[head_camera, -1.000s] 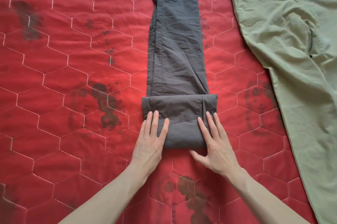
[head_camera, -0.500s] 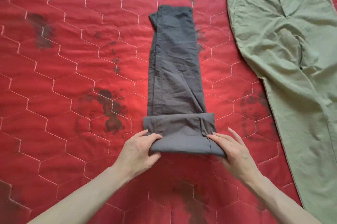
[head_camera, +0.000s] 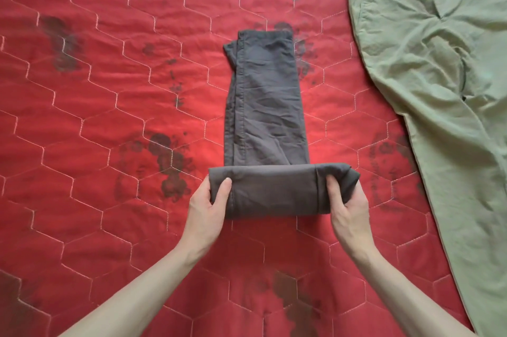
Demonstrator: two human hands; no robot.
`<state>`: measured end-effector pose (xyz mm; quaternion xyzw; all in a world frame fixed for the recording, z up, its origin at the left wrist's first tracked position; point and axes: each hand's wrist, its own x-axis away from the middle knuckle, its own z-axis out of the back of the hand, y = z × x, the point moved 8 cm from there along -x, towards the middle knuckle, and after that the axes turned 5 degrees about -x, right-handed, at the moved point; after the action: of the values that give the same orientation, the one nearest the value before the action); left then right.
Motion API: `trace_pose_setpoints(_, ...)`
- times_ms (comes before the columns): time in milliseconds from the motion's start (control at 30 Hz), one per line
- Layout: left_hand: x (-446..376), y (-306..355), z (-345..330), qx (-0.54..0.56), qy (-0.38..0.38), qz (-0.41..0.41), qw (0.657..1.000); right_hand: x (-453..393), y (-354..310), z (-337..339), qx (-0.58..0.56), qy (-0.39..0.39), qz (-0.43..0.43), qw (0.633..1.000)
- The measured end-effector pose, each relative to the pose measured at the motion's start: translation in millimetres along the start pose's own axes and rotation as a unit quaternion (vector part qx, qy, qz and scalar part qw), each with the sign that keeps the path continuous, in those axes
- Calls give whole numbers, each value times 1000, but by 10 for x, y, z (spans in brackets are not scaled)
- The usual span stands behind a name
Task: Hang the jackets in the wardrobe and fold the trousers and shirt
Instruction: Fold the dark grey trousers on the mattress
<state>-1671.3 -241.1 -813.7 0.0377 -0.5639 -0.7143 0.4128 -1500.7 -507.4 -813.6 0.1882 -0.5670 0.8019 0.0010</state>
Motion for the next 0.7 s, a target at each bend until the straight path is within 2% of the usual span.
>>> trace_pose_setpoints(200,-167,-37,-98,-33,-11,11,999,-372,12,-249,27,48,-7,998)
trace_pose_setpoints(400,-279,-293,-156,-134,-9,56,989,-486,200,-410,126,15,-28,992)
trace_pose_setpoints(533,-408,-274,-173,-200,13,20,980,-565,177,-457,229,40,-7,973)
trace_pose_setpoints(700,-438,-228,-235,-246,23,-20,969,-486,283,-467,322,75,-42,943)
